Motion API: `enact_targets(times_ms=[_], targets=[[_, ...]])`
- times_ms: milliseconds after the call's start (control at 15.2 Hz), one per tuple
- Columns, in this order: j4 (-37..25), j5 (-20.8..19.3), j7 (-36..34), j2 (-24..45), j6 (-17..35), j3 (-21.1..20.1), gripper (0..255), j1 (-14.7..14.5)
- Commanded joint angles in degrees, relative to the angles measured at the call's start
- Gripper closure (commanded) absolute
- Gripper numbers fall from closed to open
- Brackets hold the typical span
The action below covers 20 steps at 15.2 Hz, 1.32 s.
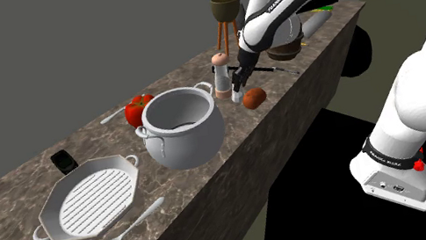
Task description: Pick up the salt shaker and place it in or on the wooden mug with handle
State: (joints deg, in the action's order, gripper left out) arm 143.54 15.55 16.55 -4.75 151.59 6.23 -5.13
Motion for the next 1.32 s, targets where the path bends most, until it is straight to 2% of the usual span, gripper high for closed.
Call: enact_targets(times_ms=[0, 330, 1254], targets=[[0.02, 0.00, 0.01, 0.03, -0.01, 0.00, 255, 0.00], [0.02, 0.00, 0.00, 0.02, 0.00, 0.00, 255, -0.01], [-4.18, -4.86, -4.67, -7.41, -11.32, -0.48, 255, 1.25]])
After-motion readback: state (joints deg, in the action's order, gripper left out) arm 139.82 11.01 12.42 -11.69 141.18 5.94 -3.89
